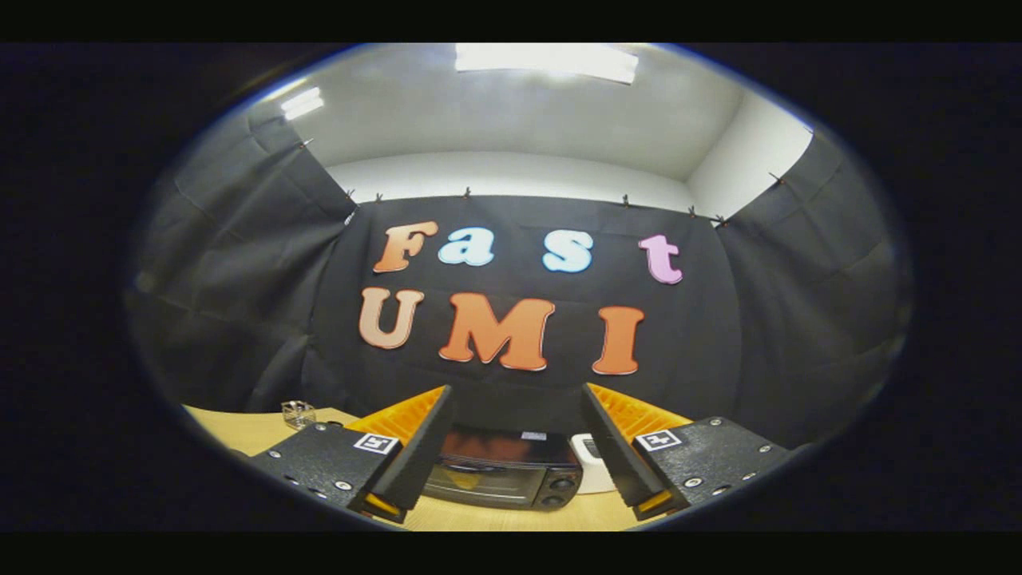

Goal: Open the toaster oven, put the food inside, and close the toaster oven door.

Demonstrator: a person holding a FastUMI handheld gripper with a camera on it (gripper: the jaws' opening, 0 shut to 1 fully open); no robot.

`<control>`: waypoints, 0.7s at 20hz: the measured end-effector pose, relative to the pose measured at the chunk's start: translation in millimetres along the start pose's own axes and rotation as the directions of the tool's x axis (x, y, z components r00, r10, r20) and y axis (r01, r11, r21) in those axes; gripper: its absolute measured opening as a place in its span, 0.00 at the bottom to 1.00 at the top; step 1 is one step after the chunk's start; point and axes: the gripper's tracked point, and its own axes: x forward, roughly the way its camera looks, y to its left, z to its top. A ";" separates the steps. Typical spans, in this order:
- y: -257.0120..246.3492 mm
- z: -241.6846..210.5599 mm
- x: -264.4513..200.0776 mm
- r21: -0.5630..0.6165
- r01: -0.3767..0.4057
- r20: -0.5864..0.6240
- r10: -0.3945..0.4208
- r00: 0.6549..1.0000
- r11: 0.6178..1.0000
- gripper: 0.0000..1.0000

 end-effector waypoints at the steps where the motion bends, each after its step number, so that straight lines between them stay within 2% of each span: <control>1: 0.3 4.6 -1.1 -0.004 -0.002 0.008 0.002 1.000 1.000 0.92; 14: -5.8 19.4 0.7 0.028 -0.008 -0.003 0.009 1.000 1.000 0.92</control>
